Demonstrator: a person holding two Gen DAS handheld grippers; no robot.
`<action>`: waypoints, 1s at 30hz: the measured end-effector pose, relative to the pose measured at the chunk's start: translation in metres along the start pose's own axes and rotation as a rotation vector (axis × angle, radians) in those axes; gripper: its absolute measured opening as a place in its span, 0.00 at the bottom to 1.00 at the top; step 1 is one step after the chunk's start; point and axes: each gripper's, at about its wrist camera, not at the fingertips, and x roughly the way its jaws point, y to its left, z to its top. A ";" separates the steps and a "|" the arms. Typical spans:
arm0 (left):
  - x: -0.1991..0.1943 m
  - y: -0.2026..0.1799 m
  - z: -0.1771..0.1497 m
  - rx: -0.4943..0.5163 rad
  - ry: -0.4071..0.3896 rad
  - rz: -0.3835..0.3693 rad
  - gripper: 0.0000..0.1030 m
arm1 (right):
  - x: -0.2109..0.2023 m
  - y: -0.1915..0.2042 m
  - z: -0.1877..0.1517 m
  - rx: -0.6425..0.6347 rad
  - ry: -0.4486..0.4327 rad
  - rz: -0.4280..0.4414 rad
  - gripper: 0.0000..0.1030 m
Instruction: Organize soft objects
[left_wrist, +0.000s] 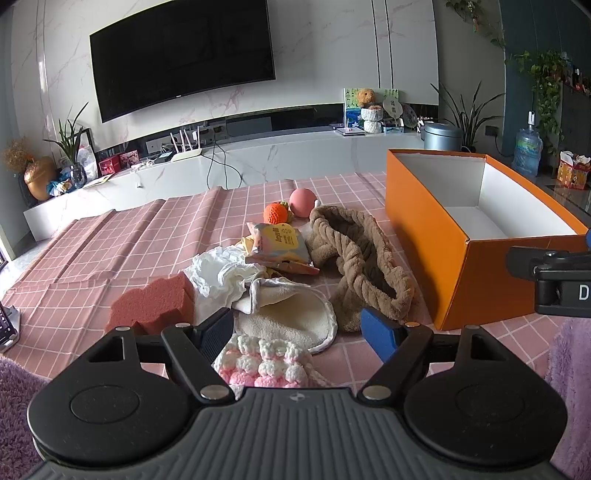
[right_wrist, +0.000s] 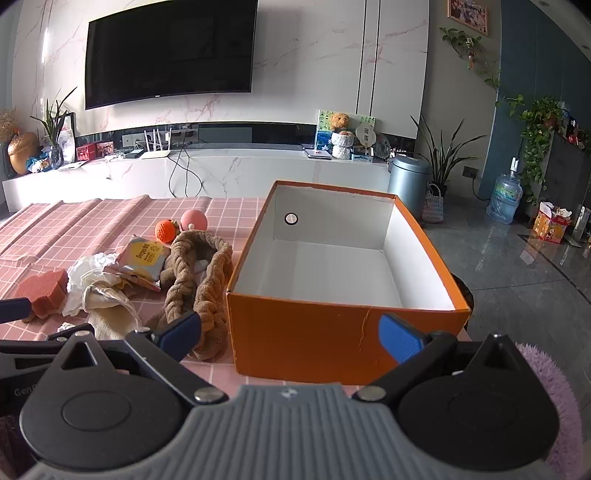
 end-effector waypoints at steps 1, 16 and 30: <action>0.000 0.000 0.000 0.001 -0.001 0.000 0.90 | 0.000 0.000 0.000 0.001 -0.001 -0.001 0.98; 0.002 -0.004 -0.002 0.007 0.006 -0.001 0.90 | 0.002 -0.001 -0.001 0.007 0.006 -0.011 0.98; 0.003 -0.004 -0.003 0.007 0.007 0.000 0.90 | 0.003 -0.002 -0.002 0.011 0.009 -0.012 0.98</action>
